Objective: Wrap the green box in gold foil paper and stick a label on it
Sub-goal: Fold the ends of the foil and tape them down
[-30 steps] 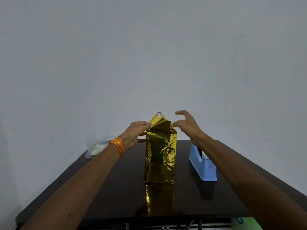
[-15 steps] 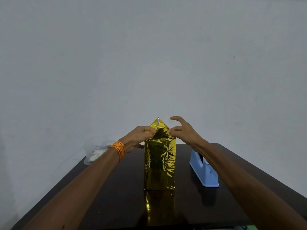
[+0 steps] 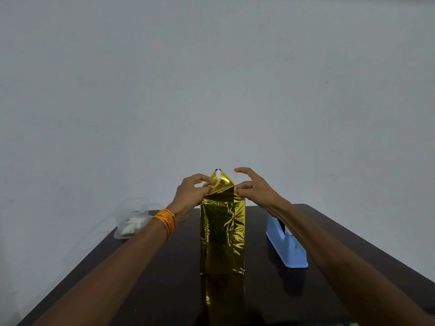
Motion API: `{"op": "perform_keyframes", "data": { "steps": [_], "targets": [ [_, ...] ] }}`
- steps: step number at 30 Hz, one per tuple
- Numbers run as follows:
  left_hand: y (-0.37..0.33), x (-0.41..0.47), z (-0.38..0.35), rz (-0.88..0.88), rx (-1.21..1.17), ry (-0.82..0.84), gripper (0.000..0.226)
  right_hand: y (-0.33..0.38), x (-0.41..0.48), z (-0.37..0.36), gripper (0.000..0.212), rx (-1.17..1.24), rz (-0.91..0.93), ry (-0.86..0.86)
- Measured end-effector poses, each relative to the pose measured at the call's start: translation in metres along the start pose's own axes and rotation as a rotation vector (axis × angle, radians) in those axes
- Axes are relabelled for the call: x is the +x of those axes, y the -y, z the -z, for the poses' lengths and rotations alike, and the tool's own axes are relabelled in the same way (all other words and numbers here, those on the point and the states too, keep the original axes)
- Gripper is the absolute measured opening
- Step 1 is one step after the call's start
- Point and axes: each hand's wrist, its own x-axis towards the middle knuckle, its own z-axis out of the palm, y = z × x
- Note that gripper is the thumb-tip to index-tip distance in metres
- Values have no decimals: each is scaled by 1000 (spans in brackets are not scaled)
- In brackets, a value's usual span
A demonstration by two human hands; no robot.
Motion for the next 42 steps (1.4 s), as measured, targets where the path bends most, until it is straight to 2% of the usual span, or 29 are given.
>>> {"op": "perform_keyframes", "data": {
  "steps": [4,10,15,19,21,25,27,31,35,39,42],
  "targets": [
    [1,-5,-3,11,55,-34,17,-1,1,0,59,-1,0,13],
    [-2,-6,-2,76,87,159,21,0,2,3,60,-11,-8,25],
    [-1,-6,-2,60,83,178,16,-3,6,3,61,-14,-16,26],
    [1,-7,-1,34,170,165,24,-5,6,2,58,-36,26,21],
    [0,-8,-1,3,218,163,24,-7,7,1,49,-103,75,-68],
    [-3,-6,-1,-139,430,158,26,0,10,2,11,-82,128,-340],
    [-5,-7,-2,-155,469,152,28,5,12,3,2,-78,118,-332],
    [-5,-7,-3,-175,474,161,26,19,15,4,1,-93,68,-187],
    [-7,-8,-3,-177,462,172,26,34,20,8,14,-141,27,-34],
    [-9,-10,-2,-161,449,185,27,43,27,9,63,-205,-3,134],
    [-10,-10,-2,-135,416,193,26,46,32,9,69,-236,15,164]
  ]
}}
